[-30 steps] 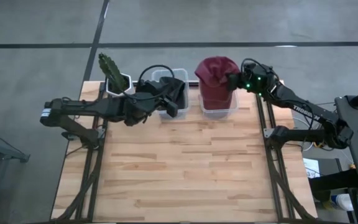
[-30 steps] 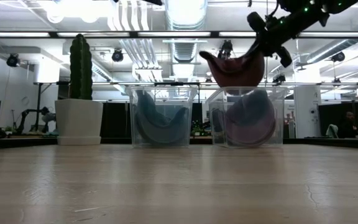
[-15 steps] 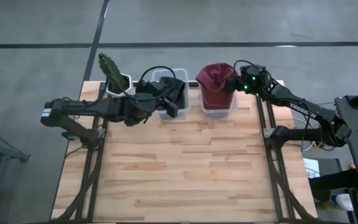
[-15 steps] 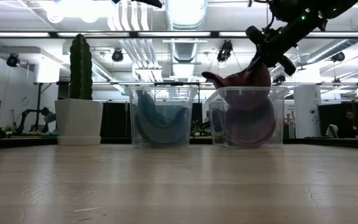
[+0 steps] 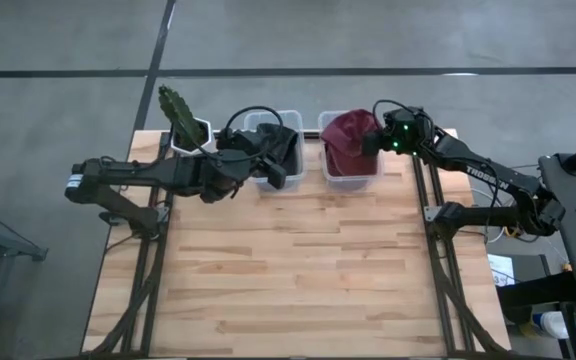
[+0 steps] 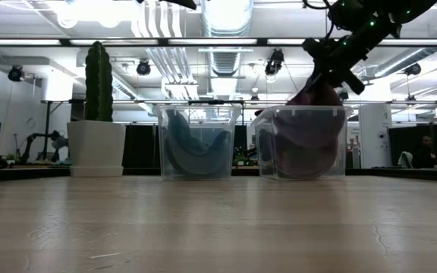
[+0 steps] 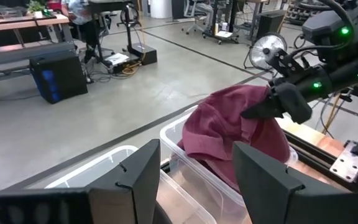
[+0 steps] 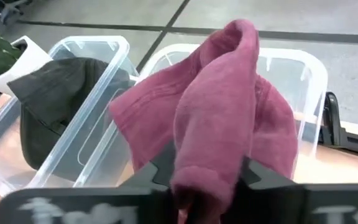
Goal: Pick & Place hat
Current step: Put the maroon cap into the right transparent bin
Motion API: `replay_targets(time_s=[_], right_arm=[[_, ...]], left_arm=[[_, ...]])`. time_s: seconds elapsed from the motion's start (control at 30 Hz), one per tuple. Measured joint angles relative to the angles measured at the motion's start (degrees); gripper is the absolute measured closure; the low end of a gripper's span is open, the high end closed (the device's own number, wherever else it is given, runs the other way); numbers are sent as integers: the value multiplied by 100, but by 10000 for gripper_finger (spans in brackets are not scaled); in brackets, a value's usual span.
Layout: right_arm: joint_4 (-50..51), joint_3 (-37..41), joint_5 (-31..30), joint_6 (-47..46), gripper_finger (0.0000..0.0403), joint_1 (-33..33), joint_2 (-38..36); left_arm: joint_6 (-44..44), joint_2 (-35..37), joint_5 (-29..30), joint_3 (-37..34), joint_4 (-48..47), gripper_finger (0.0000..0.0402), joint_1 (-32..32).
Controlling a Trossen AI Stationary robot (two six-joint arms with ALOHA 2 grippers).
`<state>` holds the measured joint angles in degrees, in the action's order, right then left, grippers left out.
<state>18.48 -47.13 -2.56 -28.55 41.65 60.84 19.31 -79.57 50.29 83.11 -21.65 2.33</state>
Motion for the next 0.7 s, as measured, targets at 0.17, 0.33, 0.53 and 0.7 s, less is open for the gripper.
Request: replay_targets(time_s=[0.17, 0.33, 0.53, 0.7], right_arm=[[134, 0, 2, 6, 296, 0, 0], [477, -27, 2, 52, 269, 0, 2], [961, -256, 1, 215, 257, 0, 0], [1584, -634, -46, 448, 261, 0, 0]], left_arm=[[-3, 0, 74, 0, 5, 209, -2], [-2, 0, 74, 0, 8, 209, -2], [-4, 0, 72, 0, 11, 209, -2], [-4, 0, 69, 0, 11, 209, -2]])
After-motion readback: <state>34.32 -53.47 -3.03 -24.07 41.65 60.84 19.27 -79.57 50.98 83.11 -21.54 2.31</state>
